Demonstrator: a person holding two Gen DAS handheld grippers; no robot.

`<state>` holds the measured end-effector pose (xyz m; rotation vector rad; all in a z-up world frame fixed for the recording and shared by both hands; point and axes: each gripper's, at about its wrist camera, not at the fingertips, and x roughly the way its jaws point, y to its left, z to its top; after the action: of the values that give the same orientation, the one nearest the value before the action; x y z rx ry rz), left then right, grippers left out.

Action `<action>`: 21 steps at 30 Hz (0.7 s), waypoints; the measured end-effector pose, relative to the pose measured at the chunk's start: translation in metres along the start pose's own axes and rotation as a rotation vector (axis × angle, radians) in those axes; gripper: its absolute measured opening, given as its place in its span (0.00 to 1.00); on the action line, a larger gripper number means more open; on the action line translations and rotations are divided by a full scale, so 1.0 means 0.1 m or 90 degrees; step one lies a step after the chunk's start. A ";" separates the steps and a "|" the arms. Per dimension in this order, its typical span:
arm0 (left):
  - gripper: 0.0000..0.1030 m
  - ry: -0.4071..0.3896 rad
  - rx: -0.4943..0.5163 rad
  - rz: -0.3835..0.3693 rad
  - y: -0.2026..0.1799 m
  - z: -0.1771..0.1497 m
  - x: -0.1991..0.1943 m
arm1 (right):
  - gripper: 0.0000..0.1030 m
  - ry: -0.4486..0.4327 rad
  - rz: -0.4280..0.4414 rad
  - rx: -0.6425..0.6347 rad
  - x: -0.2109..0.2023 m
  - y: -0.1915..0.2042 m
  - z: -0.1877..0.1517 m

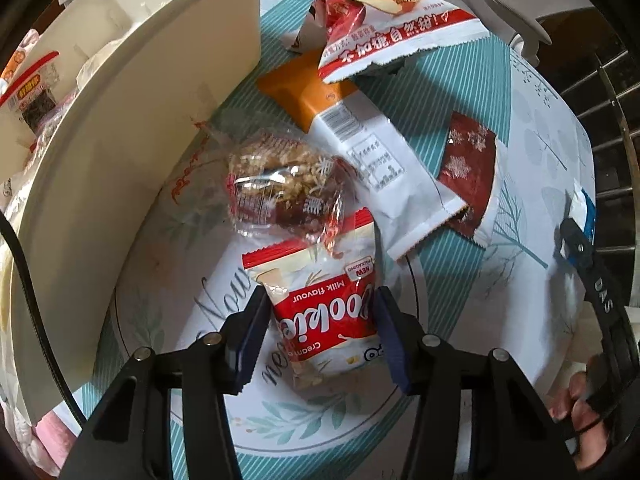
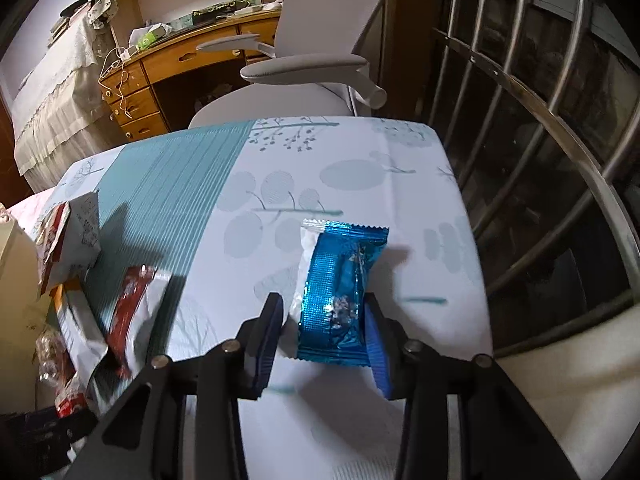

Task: Organize snacks
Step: 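Grasp red Cookies packet with left gripper while right grasps blue foil candy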

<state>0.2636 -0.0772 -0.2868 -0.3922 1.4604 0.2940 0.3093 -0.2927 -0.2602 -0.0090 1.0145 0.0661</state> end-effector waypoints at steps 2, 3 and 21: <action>0.48 0.017 0.013 0.002 0.00 -0.03 0.00 | 0.37 0.003 -0.003 -0.005 -0.08 -0.02 -0.05; 0.48 0.027 0.019 0.000 0.00 -0.05 -0.01 | 0.37 0.006 -0.003 -0.008 -0.12 -0.02 -0.09; 0.46 0.094 0.066 -0.051 0.32 -0.44 -0.43 | 0.37 0.020 0.034 -0.063 -0.92 0.24 -0.57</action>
<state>0.2068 -0.0650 -0.2491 -0.3938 1.5930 0.1259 0.2109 -0.2761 -0.2120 -0.0736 1.0418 0.1652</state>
